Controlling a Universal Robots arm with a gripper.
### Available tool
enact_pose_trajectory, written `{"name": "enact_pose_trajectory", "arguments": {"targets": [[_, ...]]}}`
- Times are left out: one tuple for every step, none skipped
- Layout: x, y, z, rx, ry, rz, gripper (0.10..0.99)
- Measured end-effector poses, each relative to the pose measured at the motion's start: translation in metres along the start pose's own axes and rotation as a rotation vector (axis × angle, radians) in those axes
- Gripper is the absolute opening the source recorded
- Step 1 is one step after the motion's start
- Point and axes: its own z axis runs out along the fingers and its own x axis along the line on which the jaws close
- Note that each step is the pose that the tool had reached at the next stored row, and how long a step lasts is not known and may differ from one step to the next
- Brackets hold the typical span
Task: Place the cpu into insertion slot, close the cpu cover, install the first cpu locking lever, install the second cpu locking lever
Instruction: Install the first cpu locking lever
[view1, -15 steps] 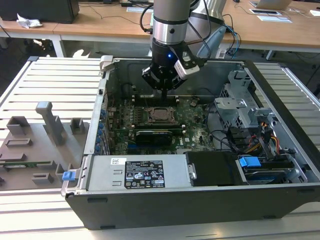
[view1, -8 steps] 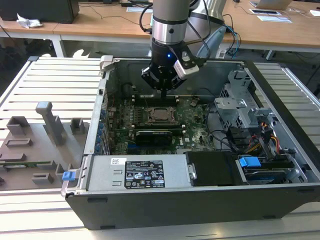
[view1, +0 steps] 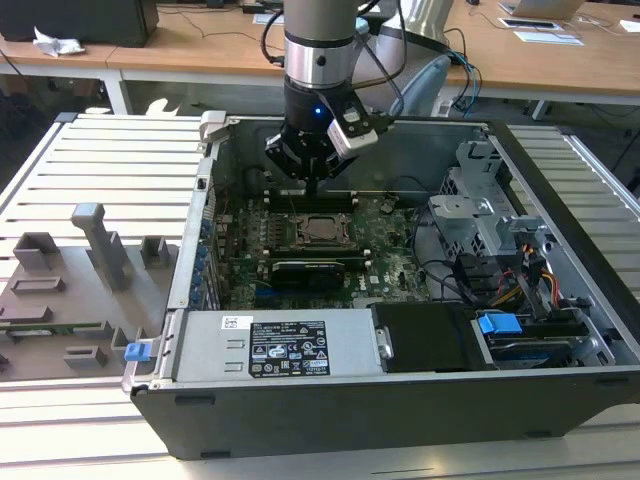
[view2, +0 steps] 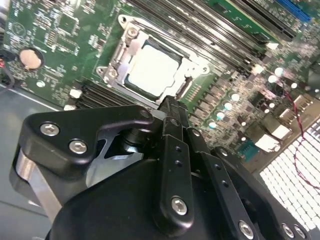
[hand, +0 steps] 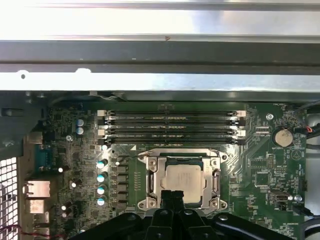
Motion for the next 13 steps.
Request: {"name": "enact_pose_trajectory", "arguments": {"targets": [[0.0036,0.0,-0.0001,0.0,0.0,0.0,0.106],[0.0081,0.0,-0.0001,0.0,0.0,0.0,0.106],[0.0126,-0.0001,-0.0002,0.0,0.0,0.0,0.106],[0.0163,-0.0001,-0.0002,0.0,-0.0001,0.0,0.106],[0.0193,-0.0001,-0.0003,0.0,-0.0002,0.0,0.106],[0.0226,-0.0001,-0.0003,0.0,-0.0002,0.0,0.106],[0.0269,-0.0002,-0.0004,0.0,-0.0002,0.0,0.106],[0.031,-0.0002,-0.0005,0.0,-0.0002,0.0,0.106],[0.0332,-0.0002,-0.0005,0.0,-0.0003,0.0,0.106],[0.0359,-0.0002,-0.0005,0.0,-0.0002,0.0,0.106],[0.0377,-0.0002,-0.0005,0.0,-0.0003,0.0,0.106],[0.0395,-0.0002,-0.0006,0.0,-0.0002,0.0,0.106],[0.0408,-0.0002,-0.0006,0.0,-0.0003,0.0,0.106]]}}
